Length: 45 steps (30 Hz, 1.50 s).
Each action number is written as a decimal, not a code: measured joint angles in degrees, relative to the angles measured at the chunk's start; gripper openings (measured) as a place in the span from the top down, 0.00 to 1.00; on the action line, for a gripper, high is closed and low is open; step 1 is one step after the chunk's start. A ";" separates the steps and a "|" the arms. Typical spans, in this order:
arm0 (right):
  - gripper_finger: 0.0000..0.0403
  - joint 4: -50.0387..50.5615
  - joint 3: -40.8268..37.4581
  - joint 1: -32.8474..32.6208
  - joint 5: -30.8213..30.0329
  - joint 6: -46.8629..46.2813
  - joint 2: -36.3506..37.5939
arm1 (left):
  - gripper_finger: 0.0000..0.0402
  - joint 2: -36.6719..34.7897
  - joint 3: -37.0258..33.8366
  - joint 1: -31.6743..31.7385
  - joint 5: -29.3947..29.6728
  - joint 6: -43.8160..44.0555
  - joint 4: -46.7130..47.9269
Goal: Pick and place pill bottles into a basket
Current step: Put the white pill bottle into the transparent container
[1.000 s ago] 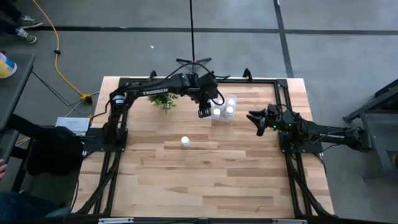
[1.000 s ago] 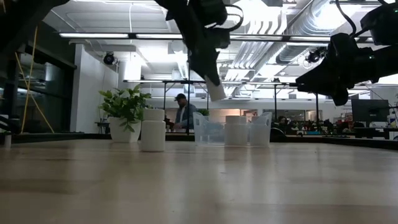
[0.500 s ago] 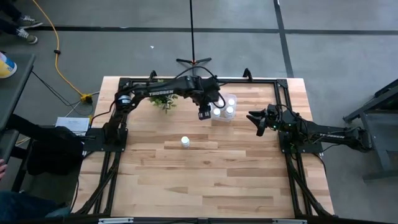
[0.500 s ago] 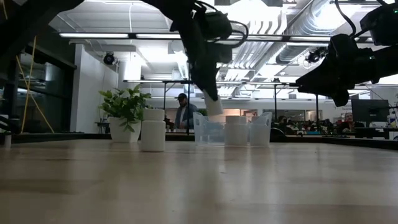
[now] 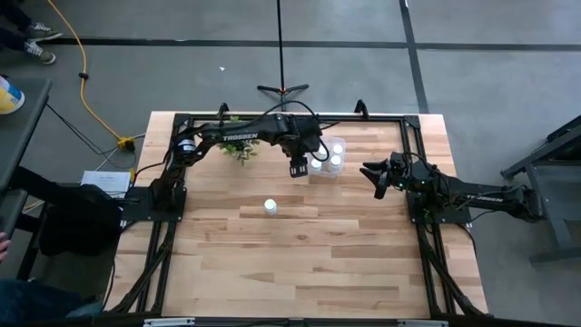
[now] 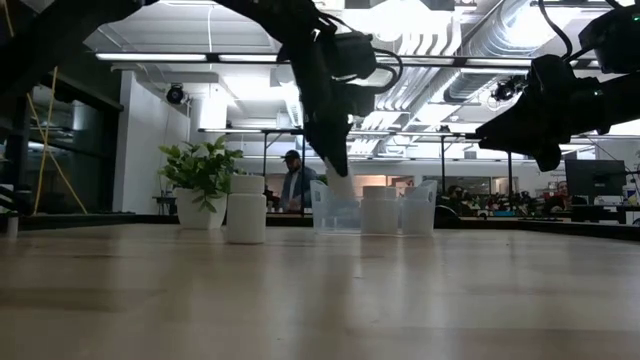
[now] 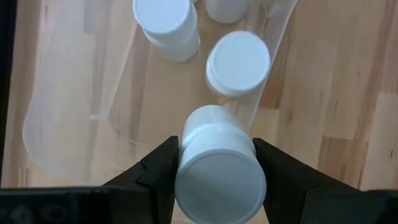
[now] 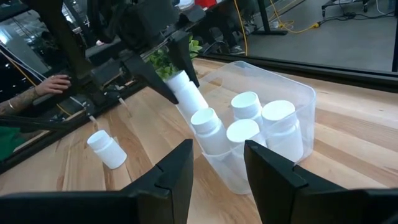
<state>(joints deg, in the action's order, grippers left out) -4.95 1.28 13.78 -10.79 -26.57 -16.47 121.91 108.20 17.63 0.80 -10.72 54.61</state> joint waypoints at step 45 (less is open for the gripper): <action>0.67 0.90 0.00 0.00 -0.02 -0.20 0.02 | 0.47 3.93 -0.04 0.07 -0.36 -2.75 -3.05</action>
<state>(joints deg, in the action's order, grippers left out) -4.05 1.28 13.78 -10.81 -26.76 -16.45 125.84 108.16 17.69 0.44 -13.47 51.57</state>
